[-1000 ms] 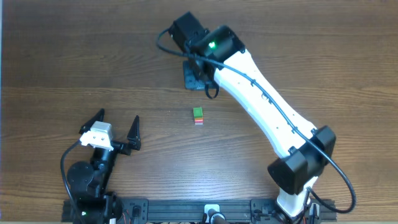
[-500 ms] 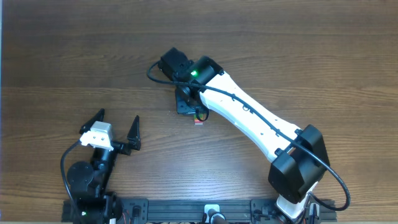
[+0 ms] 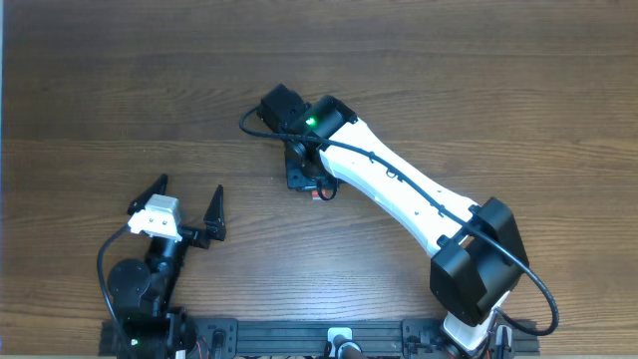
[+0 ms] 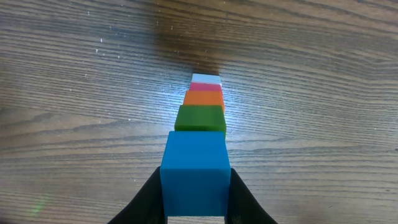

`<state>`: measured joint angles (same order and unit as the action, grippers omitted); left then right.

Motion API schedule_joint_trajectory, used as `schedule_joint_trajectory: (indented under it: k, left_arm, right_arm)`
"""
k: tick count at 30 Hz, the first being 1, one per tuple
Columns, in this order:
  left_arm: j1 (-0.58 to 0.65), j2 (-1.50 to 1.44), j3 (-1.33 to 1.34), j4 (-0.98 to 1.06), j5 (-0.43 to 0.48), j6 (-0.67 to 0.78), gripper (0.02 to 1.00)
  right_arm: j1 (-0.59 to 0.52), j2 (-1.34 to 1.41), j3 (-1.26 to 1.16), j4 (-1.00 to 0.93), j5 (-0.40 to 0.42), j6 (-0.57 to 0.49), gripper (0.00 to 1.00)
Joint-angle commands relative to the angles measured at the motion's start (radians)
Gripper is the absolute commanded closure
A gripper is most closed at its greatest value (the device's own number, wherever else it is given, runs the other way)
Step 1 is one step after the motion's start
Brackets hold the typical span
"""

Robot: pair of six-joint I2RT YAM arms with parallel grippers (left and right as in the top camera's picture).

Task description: Stack Cubes

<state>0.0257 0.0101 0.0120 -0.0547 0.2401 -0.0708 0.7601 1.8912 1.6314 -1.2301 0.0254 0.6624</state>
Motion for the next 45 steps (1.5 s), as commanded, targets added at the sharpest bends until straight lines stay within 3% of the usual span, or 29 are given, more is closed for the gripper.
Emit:
schedule_joint_trajectory:
  k: [1,45]
  left_arm:
    - [0.005,-0.005,-0.006,0.003,0.014,0.014,0.020]
    - [0.005,-0.005,-0.006,0.003,0.014,0.014,0.020]
  right_arm:
    - [-0.002,-0.032,-0.006,-0.003,-0.002,0.014,0.875]
    - [-0.016,0.014,-0.013,0.015,0.010,0.014,0.825]
